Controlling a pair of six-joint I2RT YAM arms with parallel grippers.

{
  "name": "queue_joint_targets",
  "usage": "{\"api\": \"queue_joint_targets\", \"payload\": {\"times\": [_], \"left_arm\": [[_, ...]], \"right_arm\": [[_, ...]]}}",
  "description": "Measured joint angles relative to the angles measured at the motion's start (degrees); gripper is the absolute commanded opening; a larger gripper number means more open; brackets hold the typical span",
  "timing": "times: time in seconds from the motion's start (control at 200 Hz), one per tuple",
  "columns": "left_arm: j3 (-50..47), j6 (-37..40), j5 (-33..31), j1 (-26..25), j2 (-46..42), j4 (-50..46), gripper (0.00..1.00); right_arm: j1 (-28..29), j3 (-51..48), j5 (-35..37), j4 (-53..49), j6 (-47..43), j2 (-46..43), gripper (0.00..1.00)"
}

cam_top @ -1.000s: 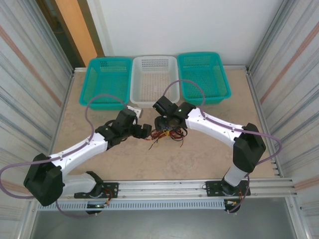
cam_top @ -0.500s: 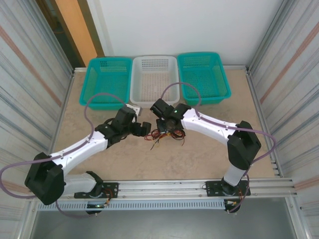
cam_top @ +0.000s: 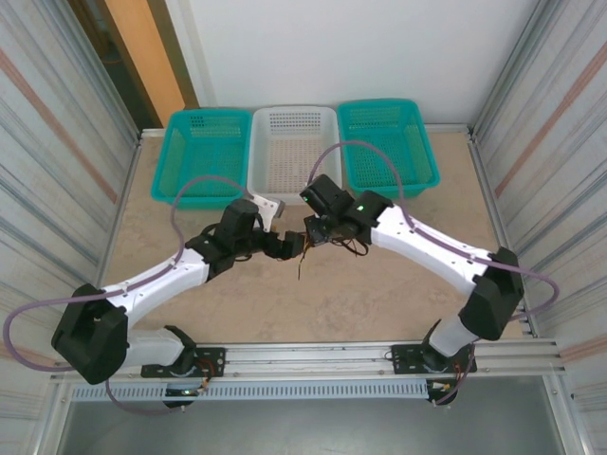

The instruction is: Untangle the cables

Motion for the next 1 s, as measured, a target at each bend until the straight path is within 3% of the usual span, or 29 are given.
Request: {"api": "queue_joint_targets", "payload": {"times": [0.261,0.807,0.912,0.997], "left_arm": [[0.04,0.02,2.05,-0.61,1.33,3.54,0.99],[3.26,2.49,8.15,-0.98,-1.14,4.17,0.99],[3.23,1.64,8.96,-0.46,-0.22,4.94,0.94],[3.23,0.52,9.42,-0.26,-0.13,5.29,0.81]], "right_arm": [[-0.79,2.62,-1.68,0.07,-3.56,-4.98,0.0],[1.33,5.88,-4.33,-1.64,-7.19,-5.84,0.0],[1.77,6.49,-4.28,-1.77,-7.34,-5.84,0.0],[1.97,6.78,-4.07,-1.77,-7.37,-5.84,0.0]]}}
